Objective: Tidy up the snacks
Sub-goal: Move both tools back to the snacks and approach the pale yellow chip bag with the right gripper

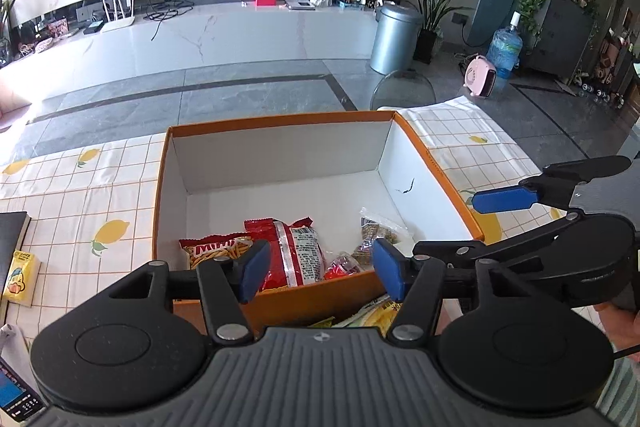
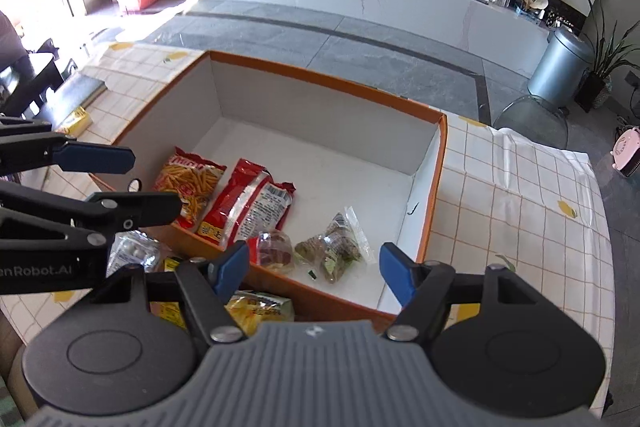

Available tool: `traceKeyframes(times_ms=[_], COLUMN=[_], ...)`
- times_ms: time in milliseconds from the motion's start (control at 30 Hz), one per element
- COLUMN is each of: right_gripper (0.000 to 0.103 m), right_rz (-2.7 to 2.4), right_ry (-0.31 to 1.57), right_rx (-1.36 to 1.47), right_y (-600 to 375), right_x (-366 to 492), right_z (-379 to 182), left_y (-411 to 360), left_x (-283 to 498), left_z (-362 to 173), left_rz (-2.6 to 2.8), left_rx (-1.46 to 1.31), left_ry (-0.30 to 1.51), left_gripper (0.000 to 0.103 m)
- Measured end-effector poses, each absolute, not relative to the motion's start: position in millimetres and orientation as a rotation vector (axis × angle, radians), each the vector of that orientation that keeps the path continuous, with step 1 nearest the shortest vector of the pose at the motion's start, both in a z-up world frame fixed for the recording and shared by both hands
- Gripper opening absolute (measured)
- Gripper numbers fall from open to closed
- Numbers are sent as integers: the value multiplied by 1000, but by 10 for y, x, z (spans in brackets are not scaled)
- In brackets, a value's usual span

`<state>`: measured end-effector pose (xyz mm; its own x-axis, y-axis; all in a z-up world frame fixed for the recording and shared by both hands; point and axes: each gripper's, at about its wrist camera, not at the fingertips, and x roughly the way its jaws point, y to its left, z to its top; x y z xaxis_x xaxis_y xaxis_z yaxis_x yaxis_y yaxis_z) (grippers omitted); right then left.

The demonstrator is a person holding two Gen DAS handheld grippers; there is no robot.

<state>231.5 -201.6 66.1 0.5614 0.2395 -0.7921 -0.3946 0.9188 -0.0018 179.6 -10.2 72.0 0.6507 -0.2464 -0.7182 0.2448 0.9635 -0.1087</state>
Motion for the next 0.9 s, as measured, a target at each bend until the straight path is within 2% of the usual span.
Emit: traceKeyframes(times_ms=[333, 667, 900], right_gripper=[77, 77, 77], right_rz=[327, 250, 221], right_ry=[669, 661, 688], right_rx=[-17, 28, -30], right_y=[-2169, -2133, -2055], right_x=[1333, 866, 856], right_z=[480, -112, -437], left_y=[85, 231, 346], left_x=[1163, 850, 773], left_z=[615, 76, -340], left_rz=[-254, -201, -133], left_rx=[-56, -118, -336], left_ry=[708, 753, 870], left_gripper=[70, 70, 70])
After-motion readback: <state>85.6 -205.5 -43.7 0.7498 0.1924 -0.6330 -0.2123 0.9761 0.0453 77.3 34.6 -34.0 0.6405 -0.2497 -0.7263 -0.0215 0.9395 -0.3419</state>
